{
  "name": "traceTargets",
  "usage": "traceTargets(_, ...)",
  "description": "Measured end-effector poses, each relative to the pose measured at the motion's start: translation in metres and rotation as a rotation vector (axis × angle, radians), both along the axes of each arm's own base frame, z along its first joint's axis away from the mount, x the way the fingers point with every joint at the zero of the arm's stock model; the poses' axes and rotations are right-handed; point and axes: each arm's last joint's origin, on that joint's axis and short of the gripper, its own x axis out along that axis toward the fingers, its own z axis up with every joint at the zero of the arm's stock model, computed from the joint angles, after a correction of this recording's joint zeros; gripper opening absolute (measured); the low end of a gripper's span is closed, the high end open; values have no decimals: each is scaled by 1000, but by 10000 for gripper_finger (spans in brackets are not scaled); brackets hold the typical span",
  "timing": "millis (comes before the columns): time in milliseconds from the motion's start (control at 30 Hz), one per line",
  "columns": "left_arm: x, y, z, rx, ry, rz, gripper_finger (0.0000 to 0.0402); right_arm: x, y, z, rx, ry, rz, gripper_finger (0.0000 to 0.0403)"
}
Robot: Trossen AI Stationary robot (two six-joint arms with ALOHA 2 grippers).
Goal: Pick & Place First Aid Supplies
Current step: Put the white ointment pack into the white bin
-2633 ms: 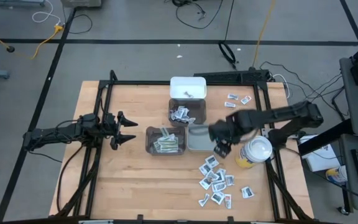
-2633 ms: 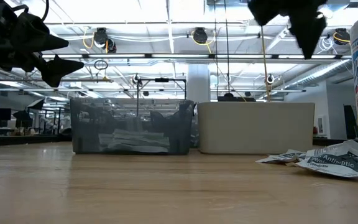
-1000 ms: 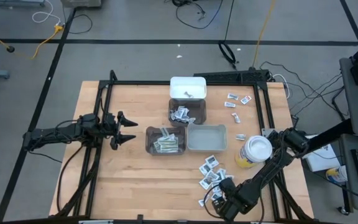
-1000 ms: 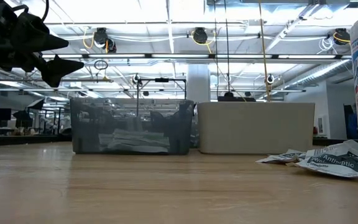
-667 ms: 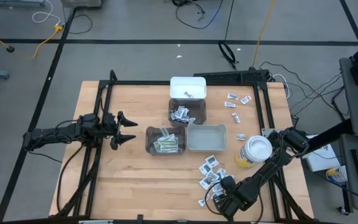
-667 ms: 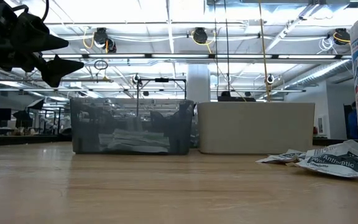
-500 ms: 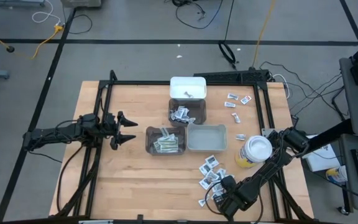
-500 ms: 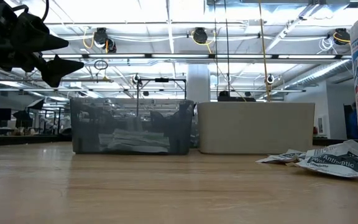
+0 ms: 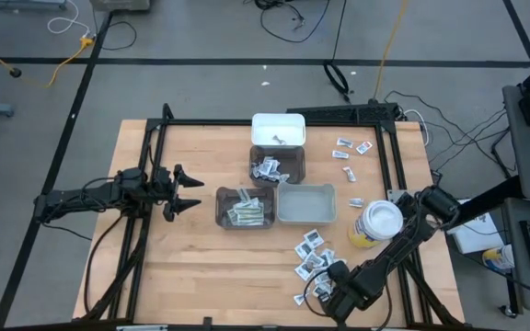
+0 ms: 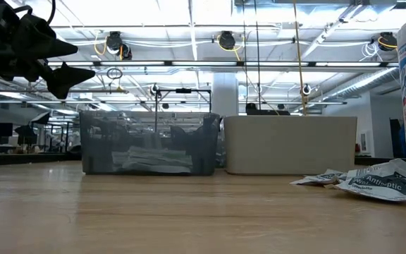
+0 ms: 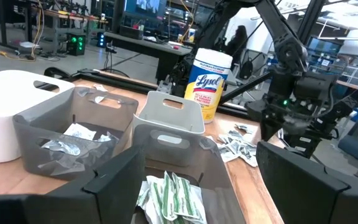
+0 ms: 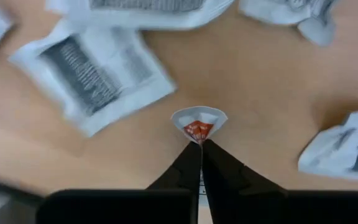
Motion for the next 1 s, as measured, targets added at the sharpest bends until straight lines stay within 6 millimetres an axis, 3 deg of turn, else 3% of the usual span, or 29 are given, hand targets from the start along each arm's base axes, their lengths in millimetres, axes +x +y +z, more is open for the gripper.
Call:
traceTargets(200, 0, 0, 0, 0, 0, 0, 310, 4, -17, 36, 63, -98, 117, 2)
traceTargets(533, 0, 0, 0, 0, 0, 0, 310, 6, -65, 95, 253, -258, 492, 1)
traceTargets(700, 0, 0, 0, 0, 0, 0, 310, 7, -79, 108, 334, -345, 696, 1)
traceTargets(1000, 0, 0, 0, 0, 0, 0, 310, 11, -96, 107, 377, -398, 959, 0)
